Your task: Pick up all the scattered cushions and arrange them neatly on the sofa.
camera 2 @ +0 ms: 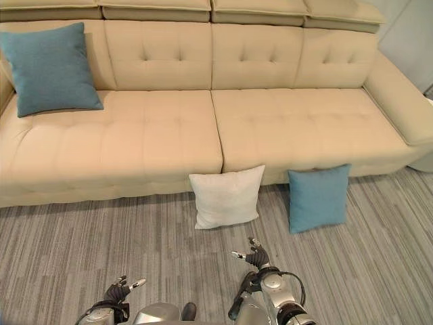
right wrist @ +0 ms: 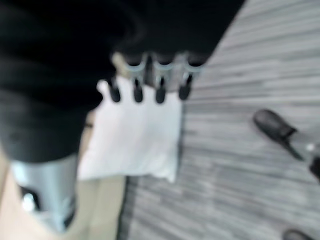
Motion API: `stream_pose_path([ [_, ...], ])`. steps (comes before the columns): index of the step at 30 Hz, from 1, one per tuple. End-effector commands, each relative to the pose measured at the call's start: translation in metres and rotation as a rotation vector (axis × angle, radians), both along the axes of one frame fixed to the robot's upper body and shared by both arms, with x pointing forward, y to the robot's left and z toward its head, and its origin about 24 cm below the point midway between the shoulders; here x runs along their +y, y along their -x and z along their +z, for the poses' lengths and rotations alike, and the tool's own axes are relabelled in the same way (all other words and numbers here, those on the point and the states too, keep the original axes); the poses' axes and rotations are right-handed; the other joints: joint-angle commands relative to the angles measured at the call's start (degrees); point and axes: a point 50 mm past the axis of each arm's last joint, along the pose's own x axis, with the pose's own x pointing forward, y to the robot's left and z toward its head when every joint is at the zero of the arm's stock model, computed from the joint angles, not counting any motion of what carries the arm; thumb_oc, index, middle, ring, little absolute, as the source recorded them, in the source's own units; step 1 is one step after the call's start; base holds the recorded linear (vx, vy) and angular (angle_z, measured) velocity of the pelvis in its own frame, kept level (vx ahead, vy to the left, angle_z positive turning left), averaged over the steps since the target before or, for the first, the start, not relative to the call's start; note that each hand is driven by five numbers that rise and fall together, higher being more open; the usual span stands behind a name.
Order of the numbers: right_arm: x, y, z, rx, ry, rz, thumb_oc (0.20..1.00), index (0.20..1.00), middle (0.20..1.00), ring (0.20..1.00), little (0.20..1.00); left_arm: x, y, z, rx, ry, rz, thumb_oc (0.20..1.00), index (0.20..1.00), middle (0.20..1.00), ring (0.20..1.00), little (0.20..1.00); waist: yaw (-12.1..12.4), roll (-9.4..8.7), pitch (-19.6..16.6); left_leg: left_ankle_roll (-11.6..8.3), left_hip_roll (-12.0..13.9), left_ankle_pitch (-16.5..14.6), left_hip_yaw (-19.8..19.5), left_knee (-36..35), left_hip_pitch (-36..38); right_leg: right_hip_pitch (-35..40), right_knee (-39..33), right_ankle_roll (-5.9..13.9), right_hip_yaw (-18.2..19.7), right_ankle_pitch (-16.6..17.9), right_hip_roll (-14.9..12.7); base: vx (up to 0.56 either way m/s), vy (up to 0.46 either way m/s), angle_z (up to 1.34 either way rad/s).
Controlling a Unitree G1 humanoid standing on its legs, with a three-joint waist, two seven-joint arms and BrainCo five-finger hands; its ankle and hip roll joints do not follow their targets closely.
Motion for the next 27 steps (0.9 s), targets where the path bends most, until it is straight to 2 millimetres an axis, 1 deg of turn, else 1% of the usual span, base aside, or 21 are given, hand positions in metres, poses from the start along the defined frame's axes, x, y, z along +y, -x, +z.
stream_pose_path([
  [1,-0.012,-0.011,0.013,-0.086,0.023,-0.008,1.000,1.000,1.000,1.000,1.000,-0.010,-0.020,0.003,-0.041,0.012,-0.046,1.000,1.000,1.000,1.000,1.000,-0.3,0.62,0.8,-1.33,6.4,3.6,-3.3,7.1,-9.5,7.8,-3.8,4.17,-2.9,0.2,-0.4,0.13,-0.144,1.20],
  [3,-0.015,-0.011,0.013,-0.092,0.008,-0.039,1.000,1.000,1.000,1.000,1.000,-0.014,-0.031,0.006,-0.073,0.024,-0.055,1.000,1.000,1.000,1.000,1.000,-1.5,0.24,1.2,-2.87,8.5,5.4,-1.0,12.8,-12.7,9.2,-4.2,2.91,-5.2,-0.8,0.1,0.15,-0.260,0.96],
  [4,-0.018,-0.013,0.015,-0.102,0.010,-0.048,1.000,1.000,1.000,1.000,1.000,-0.021,-0.047,0.010,-0.121,0.041,-0.086,1.000,1.000,1.000,1.000,1.000,-1.6,0.58,2.9,-3.28,10.1,6.6,1.3,18.9,-16.6,11.8,-5.5,1.13,-7.0,-3.1,2.3,0.13,-0.283,0.08],
  [5,-0.018,-0.013,0.015,-0.102,0.010,-0.048,1.000,1.000,1.000,1.000,1.000,-0.021,-0.047,0.010,-0.121,0.041,-0.086,1.000,1.000,1.000,1.000,1.000,-1.6,0.61,2.9,-3.29,10.1,6.6,1.3,18.9,-16.6,11.8,-5.5,1.12,-7.0,-3.1,2.3,0.10,-0.233,0.00],
  [6,-0.020,-0.012,0.014,-0.096,0.011,-0.054,1.000,1.000,1.000,1.000,1.000,-0.024,-0.049,0.011,-0.128,0.048,-0.092,1.000,1.000,1.000,1.000,1.000,-1.7,0.73,3.0,-3.14,9.7,6.2,2.0,18.0,-17.3,12.3,-5.9,0.96,-7.0,-3.6,2.7,0.06,-0.052,0.09],
  [8,-0.023,-0.014,0.016,-0.104,0.012,-0.068,1.000,1.000,1.000,1.000,1.000,-0.029,-0.052,0.011,-0.132,0.054,-0.114,1.000,1.000,1.000,1.000,1.000,-2.2,0.40,3.0,-2.29,7.3,4.7,3.7,15.4,-19.8,12.7,-6.7,1.20,-7.1,-4.2,3.0,0.13,-0.063,0.11],
  [9,-0.025,-0.015,0.017,-0.111,0.009,-0.080,1.000,1.000,1.000,1.000,1.000,-0.031,-0.054,0.011,-0.136,0.054,-0.127,1.000,1.000,1.000,1.000,1.000,-2.6,0.44,2.5,-1.42,6.1,5.3,6.8,11.3,-21.4,12.6,-7.1,1.18,-7.7,-5.1,3.7,0.19,-0.026,0.37],
  [10,-0.025,-0.014,0.017,-0.113,0.010,-0.082,1.000,1.000,1.000,1.000,1.000,-0.031,-0.052,0.011,-0.128,0.048,-0.132,1.000,1.000,1.000,1.000,1.000,-3.1,0.98,1.9,-1.04,6.3,8.0,9.7,7.5,-22.5,12.9,-7.3,1.01,-8.2,-6.1,4.7,0.37,0.019,0.83],
  [11,-0.023,-0.017,0.019,-0.120,0.009,-0.078,1.000,1.000,1.000,1.000,1.000,-0.029,-0.050,0.010,-0.119,0.043,-0.128,1.000,1.000,1.000,1.000,1.000,-1.9,0.74,1.1,-1.32,5.4,11.4,10.9,5.6,-25.3,13.6,-7.1,0.75,-7.9,-7.5,6.2,0.29,0.033,0.84],
  [12,-0.022,-0.017,0.019,-0.120,0.008,-0.078,1.000,1.000,1.000,1.000,1.000,-0.029,-0.050,0.010,-0.119,0.043,-0.128,1.000,1.000,1.000,1.000,1.000,-1.9,0.72,1.1,-1.32,5.3,11.4,10.9,5.6,-25.3,13.6,-7.1,0.75,-7.9,-7.5,6.2,0.33,0.058,0.37],
  [14,-0.017,-0.017,0.017,-0.111,0.004,-0.060,1.000,1.000,1.000,1.000,1.000,-0.024,-0.043,0.008,-0.103,0.044,-0.099,1.000,1.000,1.000,1.000,1.000,-1.1,0.05,0.5,-0.52,4.5,10.1,9.2,4.4,-23.1,14.5,-5.8,1.11,-7.9,-8.1,6.1,0.27,0.096,-0.55],
  [15,-0.013,-0.018,0.017,-0.110,0.006,-0.037,1.000,1.000,1.000,1.000,1.000,-0.020,-0.037,0.007,-0.091,0.047,-0.076,1.000,1.000,1.000,1.000,1.000,-0.5,-0.11,0.1,0.30,3.4,9.1,8.0,4.6,-21.5,14.7,-1.9,1.72,-8.0,-8.9,5.2,0.31,0.165,-0.58],
  [16,-0.010,-0.016,0.016,-0.104,-0.001,-0.031,1.000,1.000,1.000,1.000,1.000,-0.018,-0.033,0.006,-0.080,0.045,-0.070,1.000,1.000,1.000,1.000,1.000,-0.2,-0.15,0.0,0.94,3.4,8.4,8.3,4.2,-20.4,14.5,0.7,2.23,-7.9,-9.2,4.5,0.24,0.151,-0.23],
  [17,-0.010,-0.016,0.016,-0.103,-0.001,-0.031,1.000,1.000,1.000,1.000,1.000,-0.018,-0.033,0.006,-0.079,0.045,-0.070,1.000,1.000,1.000,1.000,1.000,-0.1,-0.16,0.0,0.95,3.4,8.4,8.3,4.2,-20.3,14.5,0.8,2.24,-7.8,-9.2,4.5,0.14,0.129,-0.08],
  [20,-0.004,-0.022,0.018,-0.116,-0.007,-0.002,1.000,1.000,1.000,1.000,1.000,-0.013,-0.032,0.007,-0.081,0.037,-0.059,1.000,1.000,1.000,1.000,1.000,0.4,0.56,0.5,2.92,3.1,7.0,8.1,4.1,-17.4,11.7,10.9,4.51,-7.3,-6.4,1.0,0.18,0.171,-0.31],
  [21,-0.002,-0.026,0.022,-0.134,-0.012,0.004,1.000,1.000,1.000,1.000,1.000,-0.011,-0.038,0.009,-0.095,0.026,-0.065,1.000,1.000,1.000,1.000,1.000,-0.4,1.14,1.2,3.56,3.0,7.0,6.4,4.2,-16.4,9.1,15.2,4.98,-3.0,-5.4,1.3,0.15,0.095,-0.49],
  [22,-0.002,-0.026,0.022,-0.134,-0.012,0.004,1.000,1.000,1.000,1.000,1.000,-0.011,-0.038,0.009,-0.095,0.027,-0.066,1.000,1.000,1.000,1.000,1.000,-0.4,1.18,1.0,3.55,3.0,7.1,6.4,4.1,-16.6,9.0,15.0,4.94,-3.0,-5.3,1.4,0.17,0.038,-0.24],
  [23,-0.002,-0.029,0.025,-0.150,-0.015,0.008,1.000,1.000,1.000,1.000,1.000,-0.012,-0.043,0.011,-0.112,0.020,-0.081,1.000,1.000,1.000,1.000,1.000,-0.9,1.47,1.0,3.56,2.9,6.6,5.1,3.6,-15.7,8.4,11.9,4.01,-0.6,-5.8,1.2,0.09,-0.009,0.18],
  [24,-0.002,-0.029,0.025,-0.149,-0.015,0.008,1.000,1.000,1.000,1.000,1.000,-0.012,-0.043,0.011,-0.112,0.020,-0.081,1.000,1.000,1.000,1.000,1.000,-0.9,1.51,1.0,3.54,2.9,6.6,5.1,3.6,-15.7,8.5,11.8,3.98,-0.7,-5.7,1.2,0.14,-0.048,0.48],
  [26,-0.003,-0.032,0.028,-0.164,-0.011,0.008,1.000,1.000,1.000,1.000,1.000,-0.013,-0.048,0.013,-0.131,0.020,-0.089,1.000,1.000,1.000,1.000,1.000,-0.7,1.86,1.0,3.00,3.3,6.2,4.1,3.2,-15.5,8.3,7.3,3.71,0.3,-5.1,-0.4,0.12,-0.130,0.42],
  [27,-0.003,-0.034,0.030,-0.175,-0.010,0.009,1.000,1.000,1.000,1.000,1.000,-0.014,-0.053,0.015,-0.149,0.017,-0.102,1.000,1.000,1.000,1.000,1.000,-1.2,1.93,1.1,2.66,3.2,5.8,2.5,3.5,-15.5,7.2,3.8,4.10,4.7,-3.4,-1.2,0.12,-0.144,0.22],
])
